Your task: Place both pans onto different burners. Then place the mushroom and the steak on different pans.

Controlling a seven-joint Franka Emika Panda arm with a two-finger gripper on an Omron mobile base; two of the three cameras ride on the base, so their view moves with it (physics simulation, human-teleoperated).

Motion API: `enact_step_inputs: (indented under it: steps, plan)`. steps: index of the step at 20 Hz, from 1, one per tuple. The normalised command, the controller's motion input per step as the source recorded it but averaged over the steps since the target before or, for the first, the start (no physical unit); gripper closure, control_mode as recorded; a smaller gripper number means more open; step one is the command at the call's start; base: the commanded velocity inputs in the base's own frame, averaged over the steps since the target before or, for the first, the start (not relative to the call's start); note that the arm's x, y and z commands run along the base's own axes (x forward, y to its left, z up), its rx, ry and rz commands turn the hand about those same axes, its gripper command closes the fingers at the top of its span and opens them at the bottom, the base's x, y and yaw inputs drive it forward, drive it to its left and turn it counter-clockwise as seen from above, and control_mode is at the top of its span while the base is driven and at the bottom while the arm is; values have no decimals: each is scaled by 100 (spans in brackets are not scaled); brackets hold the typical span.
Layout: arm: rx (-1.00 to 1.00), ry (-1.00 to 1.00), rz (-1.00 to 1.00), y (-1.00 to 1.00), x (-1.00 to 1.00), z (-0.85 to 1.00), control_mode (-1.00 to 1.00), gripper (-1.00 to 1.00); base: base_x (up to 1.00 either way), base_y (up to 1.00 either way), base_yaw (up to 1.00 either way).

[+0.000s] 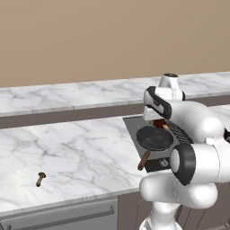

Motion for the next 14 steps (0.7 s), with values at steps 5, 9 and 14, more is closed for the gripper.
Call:
enact_step_inputs:
  steps: [5, 9, 14]
  plan:
    - [-7, 0, 0, -89, 0, 0, -100, 100, 0, 0, 0]
    - [-5, 0, 0, -86, 0, 0, -100, 100, 0, 0, 0]
    - [-1, 0, 0, -77, 0, 0, -100, 100, 0, 0, 0]
